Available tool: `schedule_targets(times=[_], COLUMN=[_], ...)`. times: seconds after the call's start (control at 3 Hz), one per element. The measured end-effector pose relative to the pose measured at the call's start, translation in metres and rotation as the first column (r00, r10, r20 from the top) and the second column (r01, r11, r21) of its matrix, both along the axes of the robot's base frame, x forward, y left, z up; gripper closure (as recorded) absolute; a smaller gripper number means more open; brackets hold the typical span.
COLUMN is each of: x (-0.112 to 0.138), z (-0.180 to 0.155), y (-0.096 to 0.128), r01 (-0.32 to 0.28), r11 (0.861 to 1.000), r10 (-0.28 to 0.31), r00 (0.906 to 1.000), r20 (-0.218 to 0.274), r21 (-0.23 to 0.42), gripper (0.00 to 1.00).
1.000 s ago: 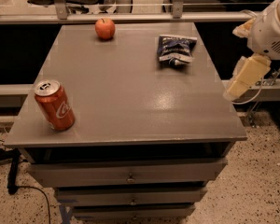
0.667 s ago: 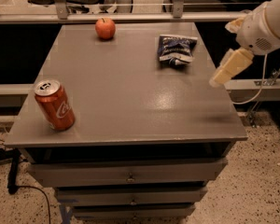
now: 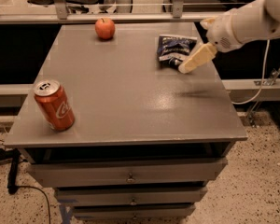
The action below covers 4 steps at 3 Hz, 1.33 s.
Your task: Move blue chip bag near coke can
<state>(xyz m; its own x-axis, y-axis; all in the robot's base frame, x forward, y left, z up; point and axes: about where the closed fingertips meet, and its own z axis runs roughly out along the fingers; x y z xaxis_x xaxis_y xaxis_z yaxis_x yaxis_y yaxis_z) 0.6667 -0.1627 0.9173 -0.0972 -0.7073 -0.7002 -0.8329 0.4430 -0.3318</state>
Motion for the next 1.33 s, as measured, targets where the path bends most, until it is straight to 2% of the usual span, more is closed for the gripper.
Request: schedule_targets(times=[0.33, 0.67, 1.33], x=[0.030, 0.051, 0.059], z=[-0.012, -0.029, -0.051], y=[0.023, 0.039, 0.045], r01=[-0.016, -0.027, -0.032], r11=[0.999, 0.998, 0.997], r10=[0.015, 0.026, 0.032], r00=[0.9996, 0.9995, 0.9995], r20=[0.022, 0.020, 0.000], r21=[0.050, 0.060, 0.063], gripper=[0.00, 0.18, 0.64])
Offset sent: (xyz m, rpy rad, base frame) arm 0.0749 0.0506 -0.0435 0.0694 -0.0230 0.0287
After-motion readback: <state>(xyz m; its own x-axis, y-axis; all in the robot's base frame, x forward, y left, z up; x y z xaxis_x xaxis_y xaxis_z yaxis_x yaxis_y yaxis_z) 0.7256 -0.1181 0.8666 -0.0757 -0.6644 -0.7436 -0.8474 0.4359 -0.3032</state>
